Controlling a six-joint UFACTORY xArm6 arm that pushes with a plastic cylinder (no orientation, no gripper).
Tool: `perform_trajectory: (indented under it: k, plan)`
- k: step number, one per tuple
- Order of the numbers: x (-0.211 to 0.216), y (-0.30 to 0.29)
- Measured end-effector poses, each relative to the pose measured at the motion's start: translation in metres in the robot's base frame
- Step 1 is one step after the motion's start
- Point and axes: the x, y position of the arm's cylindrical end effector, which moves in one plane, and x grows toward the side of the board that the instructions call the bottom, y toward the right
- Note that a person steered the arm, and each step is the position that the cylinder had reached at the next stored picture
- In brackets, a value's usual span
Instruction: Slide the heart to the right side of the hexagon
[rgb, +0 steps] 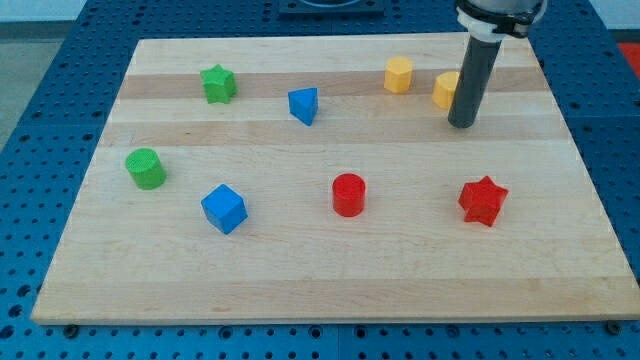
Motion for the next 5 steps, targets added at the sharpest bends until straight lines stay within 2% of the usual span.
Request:
perform_trajectory:
  k: [2,3,5]
  plan:
    - [-0.005,-0.003]
    - [-0.035,-0.018]
    - [-0.053,-0.017]
